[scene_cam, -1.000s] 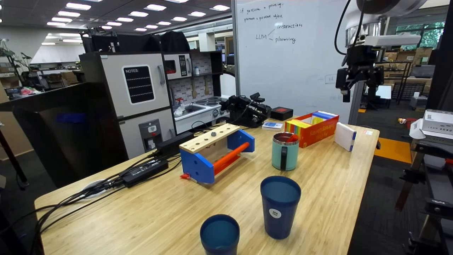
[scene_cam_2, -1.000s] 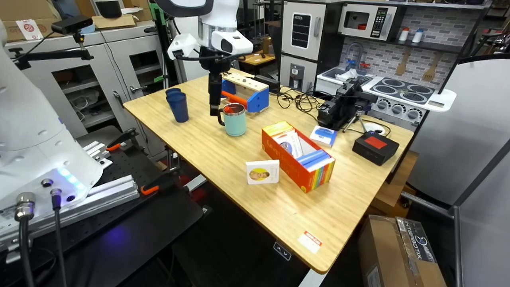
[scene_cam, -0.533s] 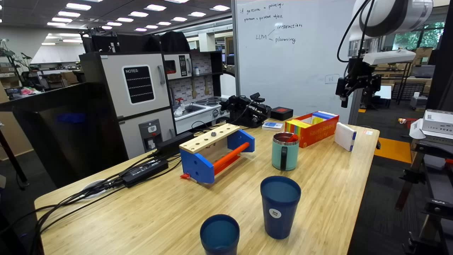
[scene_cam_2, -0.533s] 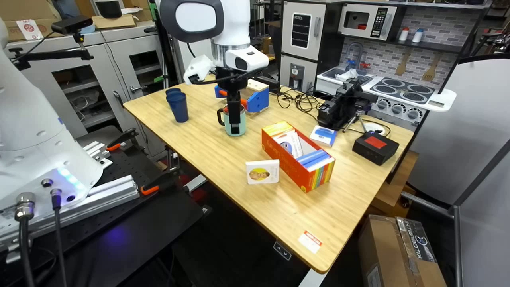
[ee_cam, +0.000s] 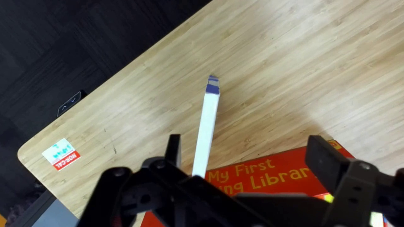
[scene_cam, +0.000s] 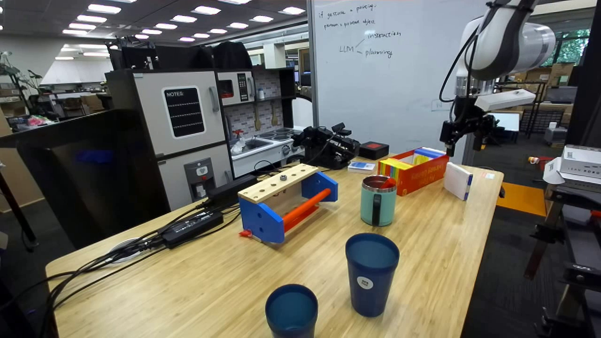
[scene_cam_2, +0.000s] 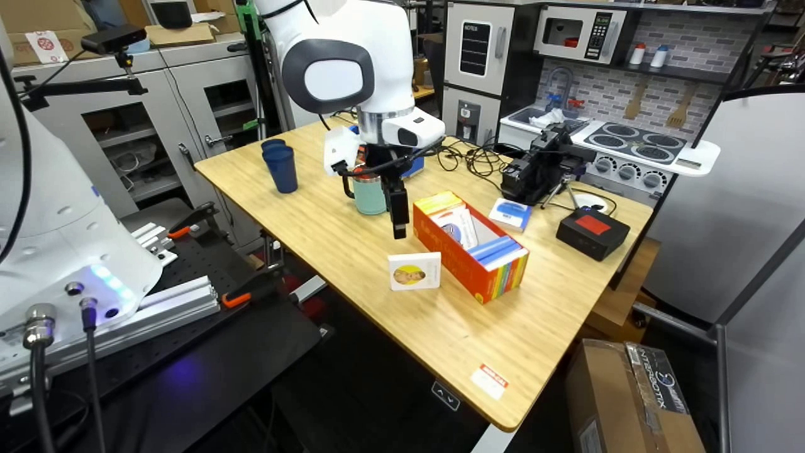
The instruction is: Remove the screwdriver from the rack, put it in the cup, and then remove the book from the table and put it in the box
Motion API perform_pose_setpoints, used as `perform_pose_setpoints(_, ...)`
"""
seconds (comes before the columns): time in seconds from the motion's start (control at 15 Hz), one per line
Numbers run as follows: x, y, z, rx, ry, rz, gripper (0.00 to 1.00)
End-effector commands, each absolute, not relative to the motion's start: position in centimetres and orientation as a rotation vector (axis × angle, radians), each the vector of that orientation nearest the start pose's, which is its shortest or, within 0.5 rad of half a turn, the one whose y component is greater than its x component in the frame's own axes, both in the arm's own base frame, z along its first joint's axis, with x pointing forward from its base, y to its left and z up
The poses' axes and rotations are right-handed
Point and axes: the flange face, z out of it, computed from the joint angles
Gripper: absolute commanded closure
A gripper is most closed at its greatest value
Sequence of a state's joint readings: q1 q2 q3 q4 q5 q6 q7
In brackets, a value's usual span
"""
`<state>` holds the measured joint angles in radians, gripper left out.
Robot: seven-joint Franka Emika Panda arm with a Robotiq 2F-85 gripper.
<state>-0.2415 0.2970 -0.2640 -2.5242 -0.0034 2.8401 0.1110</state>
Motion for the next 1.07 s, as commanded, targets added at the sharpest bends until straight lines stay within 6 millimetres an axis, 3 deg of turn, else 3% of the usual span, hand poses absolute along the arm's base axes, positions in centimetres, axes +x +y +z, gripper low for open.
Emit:
perform_pose_setpoints(0.0, 40.9, -24.1, 15.2, -3.060, 0.915, -0.038, 0.00)
perform_pose_setpoints(0.47, 41.5, -25.3, 11.1, -3.009, 0.940, 0.019, 0.00)
perform_pose_setpoints(0.8, 40.5, -25.8, 8.5, -2.981, 0.991, 0.097, 0.00)
perform_pose_setpoints(0.87, 40.5, -25.7, 8.1, -2.973, 0.993, 0.109, 0.25)
perform_pose_setpoints(1.0, 40.6, -25.6, 7.6, -2.960, 1.004, 0.117, 0.34)
